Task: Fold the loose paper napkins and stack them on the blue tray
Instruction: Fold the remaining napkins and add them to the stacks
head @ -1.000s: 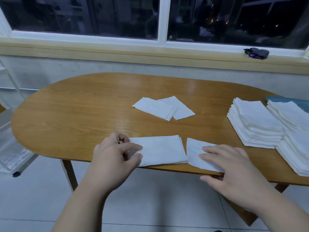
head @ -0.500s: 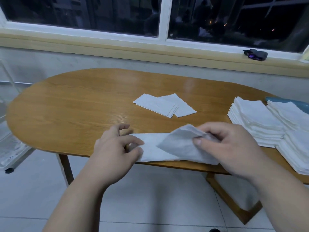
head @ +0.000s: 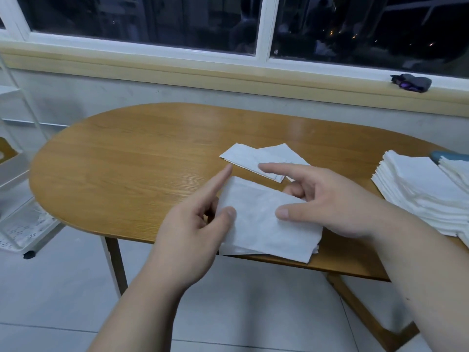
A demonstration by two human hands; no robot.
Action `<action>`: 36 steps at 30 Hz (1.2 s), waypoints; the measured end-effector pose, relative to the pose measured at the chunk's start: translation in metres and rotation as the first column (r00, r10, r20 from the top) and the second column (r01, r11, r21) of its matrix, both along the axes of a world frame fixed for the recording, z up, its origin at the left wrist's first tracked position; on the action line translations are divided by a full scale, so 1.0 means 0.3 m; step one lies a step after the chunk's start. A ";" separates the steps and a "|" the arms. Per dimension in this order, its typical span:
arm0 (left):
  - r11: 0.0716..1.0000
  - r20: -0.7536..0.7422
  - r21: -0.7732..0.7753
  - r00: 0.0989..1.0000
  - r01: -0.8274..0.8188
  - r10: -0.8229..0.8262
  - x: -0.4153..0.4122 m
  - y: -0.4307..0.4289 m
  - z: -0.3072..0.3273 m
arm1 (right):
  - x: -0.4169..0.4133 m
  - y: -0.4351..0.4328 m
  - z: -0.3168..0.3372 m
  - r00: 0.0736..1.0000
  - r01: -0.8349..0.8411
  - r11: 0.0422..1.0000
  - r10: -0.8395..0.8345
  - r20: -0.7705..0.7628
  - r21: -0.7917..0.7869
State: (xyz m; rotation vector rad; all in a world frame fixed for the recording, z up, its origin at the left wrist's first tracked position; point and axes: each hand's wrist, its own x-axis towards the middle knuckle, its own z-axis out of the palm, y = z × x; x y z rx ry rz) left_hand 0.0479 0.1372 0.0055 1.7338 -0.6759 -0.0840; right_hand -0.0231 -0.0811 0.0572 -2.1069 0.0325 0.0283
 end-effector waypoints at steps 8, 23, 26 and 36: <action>0.983 0.000 0.175 0.998 0.060 -0.061 -0.004 -0.014 -0.001 | -0.080 -0.014 -0.116 0.914 0.310 0.933 -0.346 0.212 0.185; 0.928 0.069 0.371 0.996 0.024 -0.053 0.028 -0.010 -0.025 | -0.066 -0.045 -0.198 0.907 0.345 0.933 -0.304 0.291 -0.102; 0.916 0.117 0.402 0.992 -0.003 -0.048 0.036 -0.011 -0.036 | -0.059 -0.044 -0.206 0.914 0.345 0.922 -0.286 0.290 -0.177; 0.889 0.329 0.430 0.944 -0.156 0.007 0.035 -0.013 -0.057 | -0.045 -0.034 -0.218 0.938 0.321 0.817 -0.204 0.280 -0.480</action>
